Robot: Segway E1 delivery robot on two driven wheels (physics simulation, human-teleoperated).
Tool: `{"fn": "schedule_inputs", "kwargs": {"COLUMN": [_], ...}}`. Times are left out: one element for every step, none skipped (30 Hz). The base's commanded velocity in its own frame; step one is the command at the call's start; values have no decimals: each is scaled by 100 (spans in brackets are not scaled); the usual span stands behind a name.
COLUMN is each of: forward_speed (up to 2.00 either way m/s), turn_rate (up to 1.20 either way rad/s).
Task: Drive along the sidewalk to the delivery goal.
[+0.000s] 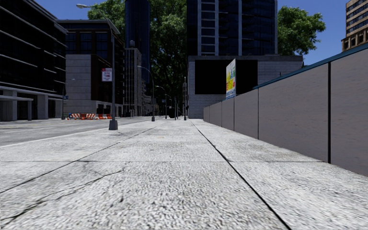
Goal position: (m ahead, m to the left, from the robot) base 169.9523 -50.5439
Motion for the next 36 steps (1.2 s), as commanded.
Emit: {"fn": "schedule_inputs", "kwargs": {"forward_speed": [192, 192, 192, 192, 192, 192, 192, 192, 192, 192, 192, 192, 192, 192, 192, 192, 192, 192, 192, 192, 192, 192, 192, 192, 192, 192, 192, 192, 192, 192, 192, 192, 192, 192, 192, 192], "turn_rate": [0, 0, 0, 0, 0, 0, 0, 0, 0, 0, 0, 0, 0, 0, 0, 0, 0, 0, 0, 0, 0, 0, 0, 0, 0, 0, 0, 0, 0, 0, 0, 0, 0, 0, 0, 0]}}
